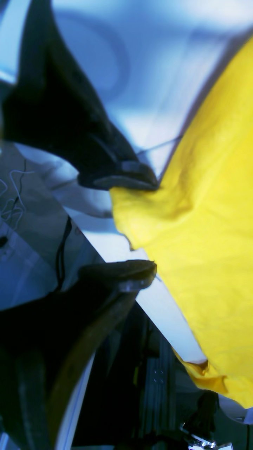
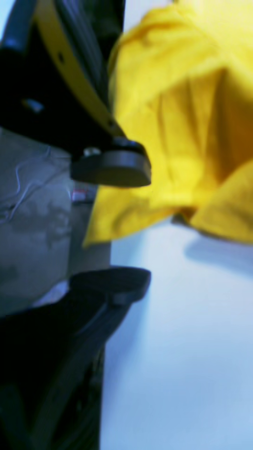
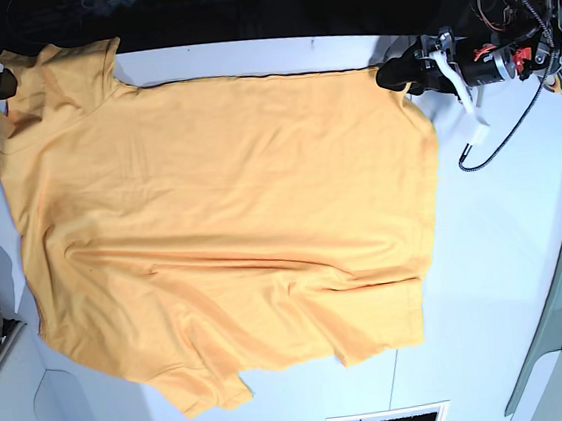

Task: Layout the t-shirt on the table in an organized manner, then fold the t-shirt properly
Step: 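Lift the shoulder edge with both grippers and fold it over the body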

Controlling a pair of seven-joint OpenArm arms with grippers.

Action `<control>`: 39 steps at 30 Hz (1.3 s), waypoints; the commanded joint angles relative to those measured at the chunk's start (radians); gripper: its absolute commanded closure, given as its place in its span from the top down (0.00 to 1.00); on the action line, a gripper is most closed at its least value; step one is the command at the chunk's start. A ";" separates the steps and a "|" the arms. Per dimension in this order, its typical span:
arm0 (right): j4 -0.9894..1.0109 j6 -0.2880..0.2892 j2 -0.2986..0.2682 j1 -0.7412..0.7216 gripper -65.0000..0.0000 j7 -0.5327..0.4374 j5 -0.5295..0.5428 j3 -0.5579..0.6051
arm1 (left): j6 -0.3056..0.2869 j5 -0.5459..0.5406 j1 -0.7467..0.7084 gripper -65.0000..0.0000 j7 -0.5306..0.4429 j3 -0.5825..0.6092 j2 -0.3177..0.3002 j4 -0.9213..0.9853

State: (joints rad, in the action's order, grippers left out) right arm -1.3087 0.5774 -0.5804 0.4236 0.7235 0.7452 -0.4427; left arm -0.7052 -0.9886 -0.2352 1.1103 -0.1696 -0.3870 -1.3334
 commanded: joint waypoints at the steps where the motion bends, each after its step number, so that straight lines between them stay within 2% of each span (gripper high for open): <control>1: -0.008 0.008 -0.005 0.001 0.56 0.008 0.015 -0.007 | 0.007 0.037 -0.001 0.54 0.022 -0.001 -0.010 -0.005; 6: -0.008 0.022 0.045 0.001 0.56 0.010 0.014 -0.006 | 0.007 0.040 0.000 0.52 0.016 -0.001 -0.010 -0.005; 13: -0.008 0.022 0.076 0.001 0.56 0.014 0.014 -0.006 | 0.007 0.040 0.000 0.36 0.010 -0.001 -0.010 -0.005; 15: -0.008 0.022 0.083 0.001 0.56 0.014 0.015 -0.006 | 0.007 0.040 0.000 0.25 0.004 -0.001 -0.010 -0.005; 17: -0.008 0.021 0.085 0.001 0.56 0.014 0.015 -0.006 | 0.007 0.039 0.000 0.08 -0.002 -0.001 -0.010 -0.005; 18: -0.008 0.021 0.085 0.001 0.52 0.011 0.015 -0.006 | 0.007 0.037 0.000 0.00 -0.004 0.000 -0.010 -0.005; 19: -0.008 0.021 0.085 0.001 0.44 0.010 0.015 -0.006 | 0.007 0.027 0.000 0.00 -0.010 0.000 -0.010 -0.005; 22: -0.008 0.021 0.085 0.001 0.09 -0.012 0.014 -0.006 | 0.007 -0.010 0.000 0.00 -0.024 0.000 -0.010 -0.006; 23: -0.008 0.021 0.084 0.001 0.00 -0.024 0.014 -0.006 | 0.007 -0.018 0.000 0.00 -0.035 0.000 -0.010 -0.006; 27: -0.011 0.017 0.077 0.001 0.00 -0.029 0.023 -0.016 | 0.007 -0.059 0.000 0.00 -0.044 0.000 -0.015 -0.028; 31: -0.017 0.017 0.077 0.010 0.00 0.010 0.075 -0.060 | 0.007 -0.143 -0.001 0.00 -0.003 -0.001 -0.047 -0.085; 34: -0.038 0.018 0.077 0.050 0.00 0.041 0.154 -0.108 | 0.007 -0.162 -0.005 0.00 0.024 -0.001 -0.079 -0.134; 39: -0.117 0.022 0.079 0.141 0.00 0.056 0.214 -0.177 | 0.007 -0.165 -0.006 0.00 0.023 -0.001 -0.124 -0.175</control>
State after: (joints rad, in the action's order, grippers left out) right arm -1.4117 0.5911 -0.4816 0.5606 0.7906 0.9394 -0.6075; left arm -0.6926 -1.1278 -0.2470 1.1442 -0.1642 -0.4942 -1.4918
